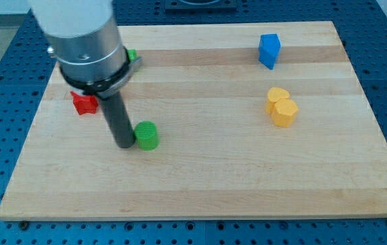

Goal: Push the green circle into the green star

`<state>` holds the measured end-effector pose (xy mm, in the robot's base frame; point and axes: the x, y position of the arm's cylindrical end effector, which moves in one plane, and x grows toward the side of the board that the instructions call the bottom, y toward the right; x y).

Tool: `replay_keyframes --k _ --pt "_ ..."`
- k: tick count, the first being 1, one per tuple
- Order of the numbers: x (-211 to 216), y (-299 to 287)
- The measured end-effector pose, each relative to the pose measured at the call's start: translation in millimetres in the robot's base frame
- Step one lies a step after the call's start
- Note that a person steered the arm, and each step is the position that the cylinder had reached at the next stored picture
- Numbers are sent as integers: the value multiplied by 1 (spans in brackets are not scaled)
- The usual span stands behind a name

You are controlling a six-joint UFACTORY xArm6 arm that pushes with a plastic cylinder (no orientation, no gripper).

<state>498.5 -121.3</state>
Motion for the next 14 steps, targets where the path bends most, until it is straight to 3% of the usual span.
replay_keyframes --k 2,4,5,6,12,14 --pt "-1 -5" --pt "57 -1" --pt "60 30" --pt "52 59" --pt "15 51" --pt "-25 55"
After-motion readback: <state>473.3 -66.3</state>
